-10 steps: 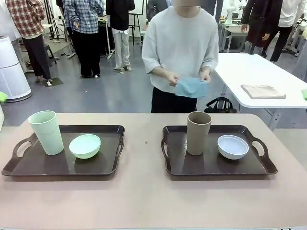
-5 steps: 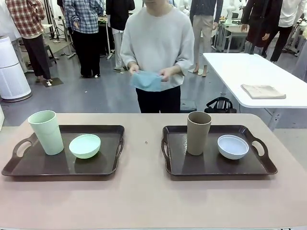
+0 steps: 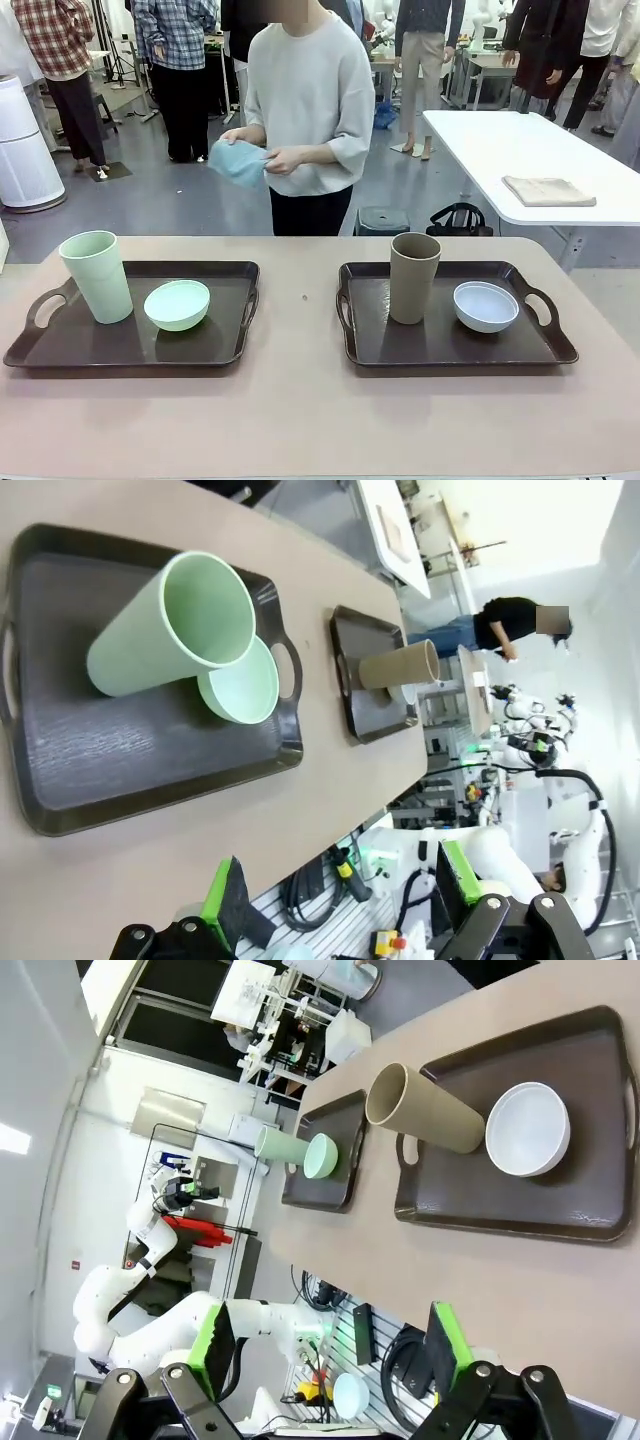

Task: Set up a tray with a mat and arrange the tableware.
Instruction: Pick up the Picnic Bowl and Reusable plastic cup from the Handle tray in front of the human's position and hold them in the air.

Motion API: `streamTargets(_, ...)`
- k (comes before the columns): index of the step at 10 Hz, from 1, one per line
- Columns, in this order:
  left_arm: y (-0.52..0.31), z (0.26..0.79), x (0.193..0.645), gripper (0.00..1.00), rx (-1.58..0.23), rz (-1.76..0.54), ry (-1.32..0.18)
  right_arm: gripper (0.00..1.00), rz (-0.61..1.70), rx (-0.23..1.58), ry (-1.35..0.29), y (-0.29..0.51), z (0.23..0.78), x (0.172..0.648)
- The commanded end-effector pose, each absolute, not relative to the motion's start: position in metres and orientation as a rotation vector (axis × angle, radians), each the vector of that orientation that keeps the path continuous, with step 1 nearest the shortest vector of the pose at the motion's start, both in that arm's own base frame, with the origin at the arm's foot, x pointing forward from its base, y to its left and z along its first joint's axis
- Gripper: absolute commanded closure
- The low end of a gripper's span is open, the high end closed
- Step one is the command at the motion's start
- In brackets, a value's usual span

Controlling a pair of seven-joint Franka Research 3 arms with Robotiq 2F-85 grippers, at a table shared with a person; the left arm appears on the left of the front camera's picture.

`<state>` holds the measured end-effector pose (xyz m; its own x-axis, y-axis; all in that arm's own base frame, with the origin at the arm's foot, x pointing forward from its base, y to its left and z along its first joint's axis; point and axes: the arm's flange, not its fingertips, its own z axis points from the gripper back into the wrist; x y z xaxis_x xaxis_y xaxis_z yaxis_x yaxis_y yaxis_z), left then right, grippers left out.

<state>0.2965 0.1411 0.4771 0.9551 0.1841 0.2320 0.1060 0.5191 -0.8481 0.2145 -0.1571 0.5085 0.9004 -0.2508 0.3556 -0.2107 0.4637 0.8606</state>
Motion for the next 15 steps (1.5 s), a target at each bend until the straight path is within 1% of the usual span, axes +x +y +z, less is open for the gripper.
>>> streamTargets(1,0.1428,0.4723,0.2956,0.00,-1.049,0.052,-0.310,0.00,-0.018,1.108,-0.491,-0.1602,0.5099,0.2132)
streamTargets(15,0.1428,0.4723,0.2956,0.00,-1.049,0.052,-0.310,0.00,-0.018,1.108,-0.491,-0.1602,0.5099,0.2132)
